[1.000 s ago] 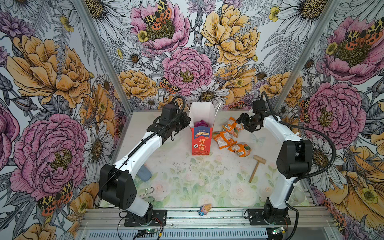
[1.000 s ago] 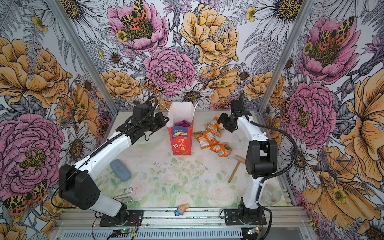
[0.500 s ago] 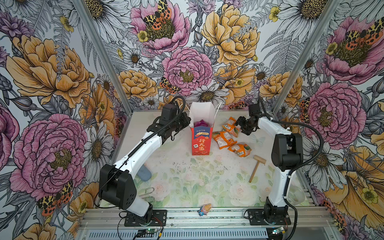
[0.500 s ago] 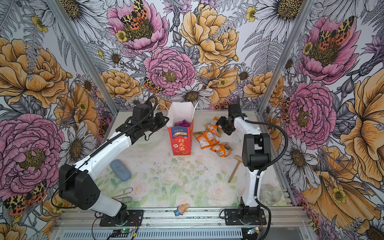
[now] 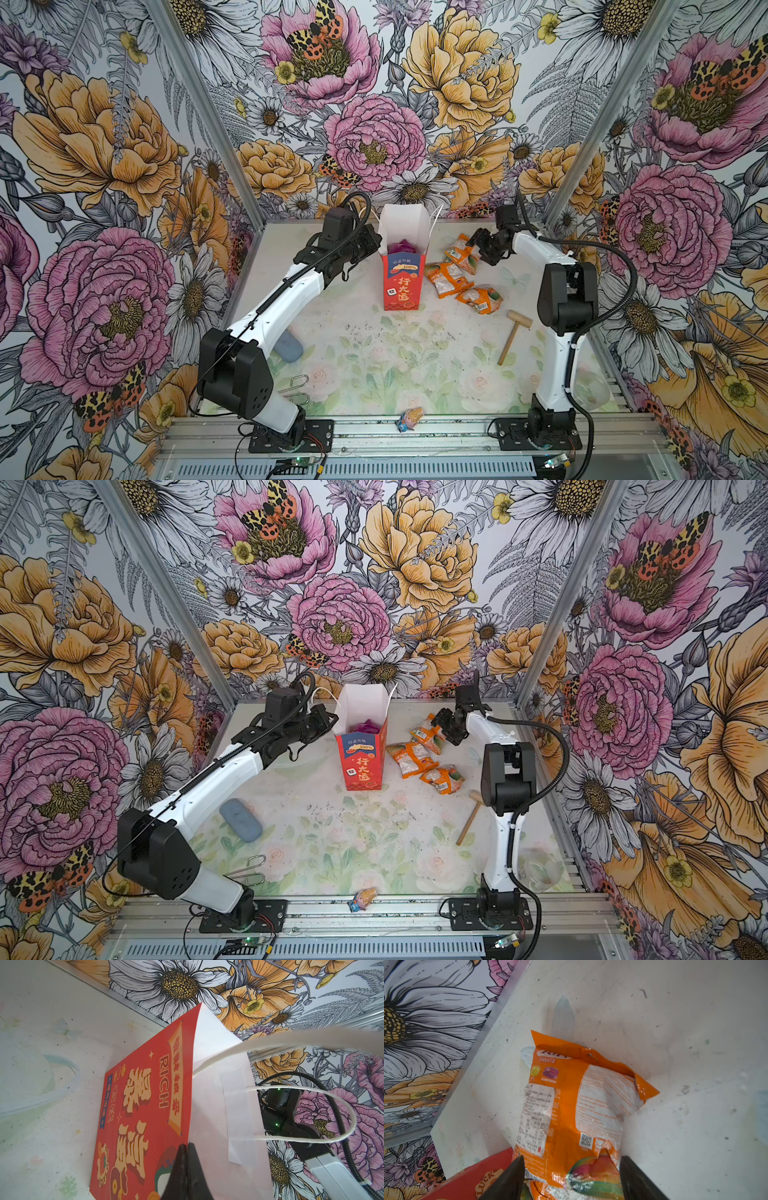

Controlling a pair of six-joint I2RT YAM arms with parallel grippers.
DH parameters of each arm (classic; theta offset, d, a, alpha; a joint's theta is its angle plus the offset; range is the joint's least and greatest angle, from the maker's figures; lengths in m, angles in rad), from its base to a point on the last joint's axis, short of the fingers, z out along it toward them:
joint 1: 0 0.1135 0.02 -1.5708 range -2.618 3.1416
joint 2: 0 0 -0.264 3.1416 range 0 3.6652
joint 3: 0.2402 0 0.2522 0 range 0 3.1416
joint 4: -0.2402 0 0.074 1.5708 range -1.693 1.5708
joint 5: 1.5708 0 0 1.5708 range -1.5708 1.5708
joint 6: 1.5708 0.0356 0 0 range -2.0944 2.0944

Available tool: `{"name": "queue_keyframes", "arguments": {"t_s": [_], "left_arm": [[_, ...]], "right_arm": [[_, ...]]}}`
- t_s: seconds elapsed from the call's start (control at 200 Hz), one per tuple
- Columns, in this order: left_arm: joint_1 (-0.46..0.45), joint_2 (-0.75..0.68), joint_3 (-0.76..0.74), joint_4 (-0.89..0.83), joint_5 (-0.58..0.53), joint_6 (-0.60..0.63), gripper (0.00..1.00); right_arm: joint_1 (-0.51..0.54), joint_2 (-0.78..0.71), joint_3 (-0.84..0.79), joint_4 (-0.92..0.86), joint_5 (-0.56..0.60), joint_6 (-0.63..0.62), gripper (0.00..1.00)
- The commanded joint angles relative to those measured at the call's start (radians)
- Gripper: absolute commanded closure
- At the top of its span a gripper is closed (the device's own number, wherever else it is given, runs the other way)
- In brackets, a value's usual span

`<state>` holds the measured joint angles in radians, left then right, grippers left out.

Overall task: Place the snacks into the paper bag
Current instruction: 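Lower the right gripper and grasp the farthest orange snack packet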

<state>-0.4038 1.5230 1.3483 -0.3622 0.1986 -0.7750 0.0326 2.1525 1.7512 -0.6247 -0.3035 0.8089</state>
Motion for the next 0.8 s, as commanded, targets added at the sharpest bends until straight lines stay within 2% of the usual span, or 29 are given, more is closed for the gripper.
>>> {"name": "queue_keyframes", "arguments": {"t_s": [0.0,0.42,0.64,0.796], "left_arm": [[-0.002,-0.003,0.022,0.051,0.001,0.025,1.00],[-0.001,-0.009,0.006,0.071,0.010,0.016,1.00],[-0.002,-0.010,0.002,0.071,0.005,0.004,1.00],[0.000,-0.006,0.002,0.071,0.010,-0.006,1.00]], "right_arm": [[-0.002,0.029,0.025,0.023,-0.002,0.019,0.26],[0.000,0.079,0.033,0.023,0.007,0.019,0.26],[0.000,0.102,0.034,0.027,-0.004,0.019,0.20],[0.000,0.110,0.033,0.034,-0.012,0.019,0.20]]}}
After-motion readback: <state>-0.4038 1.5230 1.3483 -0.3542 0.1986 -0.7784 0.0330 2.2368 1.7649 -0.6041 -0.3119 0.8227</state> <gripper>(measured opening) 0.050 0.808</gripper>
